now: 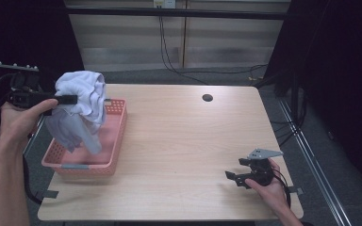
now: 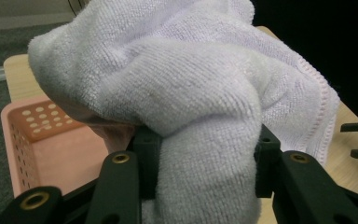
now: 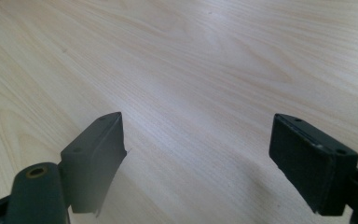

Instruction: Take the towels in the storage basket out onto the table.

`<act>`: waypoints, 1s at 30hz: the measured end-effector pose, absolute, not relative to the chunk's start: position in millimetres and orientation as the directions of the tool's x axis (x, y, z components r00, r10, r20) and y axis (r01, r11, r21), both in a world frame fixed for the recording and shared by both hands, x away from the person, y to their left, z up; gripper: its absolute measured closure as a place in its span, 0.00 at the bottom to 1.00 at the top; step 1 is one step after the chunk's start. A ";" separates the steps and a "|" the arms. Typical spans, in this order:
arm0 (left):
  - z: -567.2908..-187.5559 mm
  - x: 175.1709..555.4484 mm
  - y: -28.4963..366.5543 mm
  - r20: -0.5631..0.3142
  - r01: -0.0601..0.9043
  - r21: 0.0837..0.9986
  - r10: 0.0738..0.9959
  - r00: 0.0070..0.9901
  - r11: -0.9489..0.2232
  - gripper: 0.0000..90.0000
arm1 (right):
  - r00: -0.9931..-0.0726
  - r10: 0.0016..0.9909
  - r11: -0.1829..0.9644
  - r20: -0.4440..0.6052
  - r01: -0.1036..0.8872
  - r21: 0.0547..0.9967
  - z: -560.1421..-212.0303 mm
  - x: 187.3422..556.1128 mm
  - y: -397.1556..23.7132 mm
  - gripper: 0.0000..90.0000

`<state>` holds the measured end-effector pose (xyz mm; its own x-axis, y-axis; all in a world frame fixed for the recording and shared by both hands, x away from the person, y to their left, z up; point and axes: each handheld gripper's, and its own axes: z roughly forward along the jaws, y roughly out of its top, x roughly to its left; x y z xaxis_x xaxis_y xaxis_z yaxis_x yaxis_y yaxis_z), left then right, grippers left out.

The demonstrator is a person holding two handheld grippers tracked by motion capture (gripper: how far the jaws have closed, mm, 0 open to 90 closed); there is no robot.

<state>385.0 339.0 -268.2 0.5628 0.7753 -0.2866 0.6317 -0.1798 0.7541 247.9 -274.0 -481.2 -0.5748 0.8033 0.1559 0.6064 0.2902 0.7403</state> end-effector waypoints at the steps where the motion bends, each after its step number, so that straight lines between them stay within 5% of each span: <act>1: -266.4 384.4 338.6 -0.288 0.629 0.757 0.774 0.564 -0.177 0.64 | -0.576 0.803 0.290 0.156 0.605 0.741 -481.2 248.3 -274.2 0.20; 30: -214.0 375.1 301.2 -0.254 0.523 0.837 0.734 0.629 -0.159 0.63 | -0.585 0.795 0.295 0.161 0.605 0.739 -480.8 248.4 -272.8 0.18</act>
